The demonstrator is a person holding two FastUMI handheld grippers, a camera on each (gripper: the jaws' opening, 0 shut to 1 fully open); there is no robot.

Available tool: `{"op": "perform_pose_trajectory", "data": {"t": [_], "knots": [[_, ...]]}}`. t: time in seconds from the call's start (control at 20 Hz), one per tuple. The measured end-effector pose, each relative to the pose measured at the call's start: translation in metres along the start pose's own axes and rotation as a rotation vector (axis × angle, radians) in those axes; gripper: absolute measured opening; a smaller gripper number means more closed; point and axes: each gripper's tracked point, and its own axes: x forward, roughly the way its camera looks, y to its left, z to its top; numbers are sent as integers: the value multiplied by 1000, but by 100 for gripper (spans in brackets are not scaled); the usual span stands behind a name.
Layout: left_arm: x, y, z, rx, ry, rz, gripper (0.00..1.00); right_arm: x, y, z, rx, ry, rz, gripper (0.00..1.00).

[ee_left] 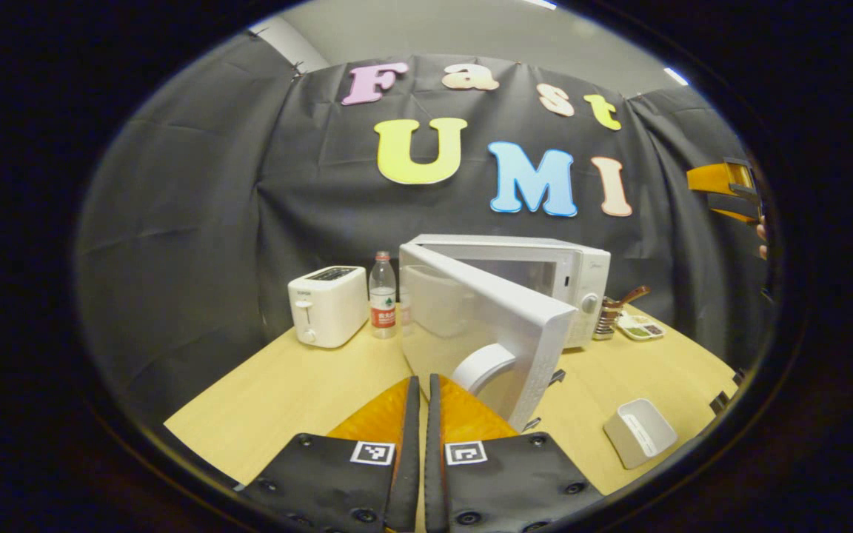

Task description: Open the microwave oven with the left hand, put the food in, and close the microwave oven.

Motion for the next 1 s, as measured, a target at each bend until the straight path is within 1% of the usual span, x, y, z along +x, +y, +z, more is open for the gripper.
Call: {"op": "perform_pose_trajectory", "data": {"t": [0.4, 0.45, 0.55, 0.8, 0.85, 0.9, 1.0], "knots": [[34, -66, 17, 13, -12, -72, 4, -7, -31, -5, -31, 15, 13, 98], [40, -72, 17, 12, -7, -80, 11, -7, -34, -6, -30, 15, 18, 98], [53, -86, 23, -1, -5, -94, 11, -9, -39, -7, -31, 16, 25, 98], [83, -122, 34, -8, -4, -135, 11, -11, -51, -7, -32, 12, 32, 98], [91, -128, 35, -6, -2, -142, 4, -11, -53, -7, -33, 11, 33, 98], [99, -134, 36, -5, -1, -148, 11, -12, -55, -8, -39, 13, 36, 97], [114, -148, 38, -4, 6, -160, 11, -12, -59, -12, -55, 19, 46, 98]]}}
